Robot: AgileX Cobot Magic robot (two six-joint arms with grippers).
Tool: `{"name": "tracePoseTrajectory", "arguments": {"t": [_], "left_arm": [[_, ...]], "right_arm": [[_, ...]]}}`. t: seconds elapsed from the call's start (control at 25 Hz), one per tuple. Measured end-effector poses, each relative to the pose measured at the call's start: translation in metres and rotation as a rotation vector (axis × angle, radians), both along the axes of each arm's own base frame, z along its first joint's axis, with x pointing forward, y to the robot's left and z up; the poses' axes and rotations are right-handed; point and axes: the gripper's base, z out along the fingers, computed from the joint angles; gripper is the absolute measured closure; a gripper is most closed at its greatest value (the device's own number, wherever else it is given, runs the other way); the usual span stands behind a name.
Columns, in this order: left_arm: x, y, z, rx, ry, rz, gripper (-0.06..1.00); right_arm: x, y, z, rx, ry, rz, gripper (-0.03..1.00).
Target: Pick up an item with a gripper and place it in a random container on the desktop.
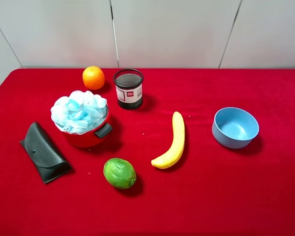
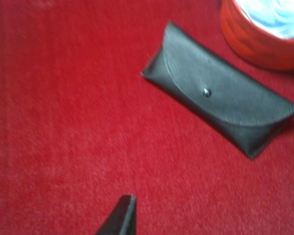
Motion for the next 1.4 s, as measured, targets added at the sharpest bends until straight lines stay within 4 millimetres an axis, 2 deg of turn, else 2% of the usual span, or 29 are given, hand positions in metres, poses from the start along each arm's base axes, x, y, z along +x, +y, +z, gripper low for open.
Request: {"name": "tracePoseTrajectory", "arguments": {"t": [0.44, 1.4], "left_arm": [[-0.037, 0.001, 0.003, -0.002, -0.245, 0.051, -0.05], [-0.038, 0.0, 0.003, 0.001, -0.253, 0.041, -0.05]], "right_arm": [[0.0, 0.0, 0.0, 0.0, 0.0, 0.0, 0.27], [0.0, 0.0, 0.0, 0.0, 0.0, 0.0, 0.27]]}}
